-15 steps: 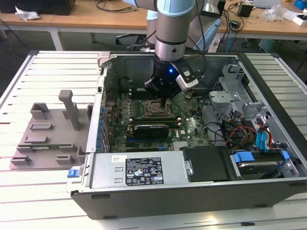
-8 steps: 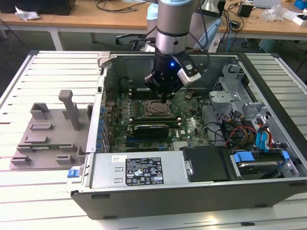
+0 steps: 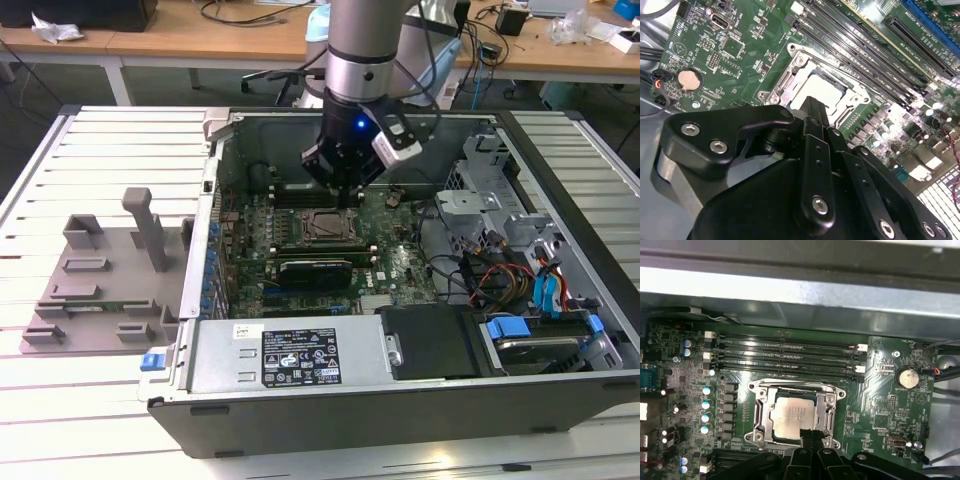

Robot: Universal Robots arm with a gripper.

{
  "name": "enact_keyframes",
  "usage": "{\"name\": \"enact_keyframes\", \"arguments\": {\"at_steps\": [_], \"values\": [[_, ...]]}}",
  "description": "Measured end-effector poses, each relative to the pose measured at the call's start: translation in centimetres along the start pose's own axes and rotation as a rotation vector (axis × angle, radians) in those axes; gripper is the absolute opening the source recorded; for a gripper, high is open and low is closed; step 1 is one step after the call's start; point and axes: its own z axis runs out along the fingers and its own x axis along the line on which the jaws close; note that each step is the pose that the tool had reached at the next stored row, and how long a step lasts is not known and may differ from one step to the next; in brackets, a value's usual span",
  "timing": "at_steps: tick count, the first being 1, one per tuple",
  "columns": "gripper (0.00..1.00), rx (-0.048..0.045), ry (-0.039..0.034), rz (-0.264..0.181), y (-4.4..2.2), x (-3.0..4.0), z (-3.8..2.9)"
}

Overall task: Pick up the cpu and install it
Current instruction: 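Install the first cpu locking lever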

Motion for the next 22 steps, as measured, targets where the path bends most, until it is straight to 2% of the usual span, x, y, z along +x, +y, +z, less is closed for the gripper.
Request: {"name": "enact_keyframes", "arguments": {"at_steps": [4,9,10,22], "values": [[0.11,0.0000,0.0001,0.000,-0.03,0.01,-0.63],[0.11,0.0001,0.0000,0.000,-0.11,0.03,-1.98],[0.11,-0.0007,0.0000,0.000,-0.11,0.03,-2.09],[0.11,-0.0014,-0.0001,0.000,-0.11,0.03,-2.09]]}}
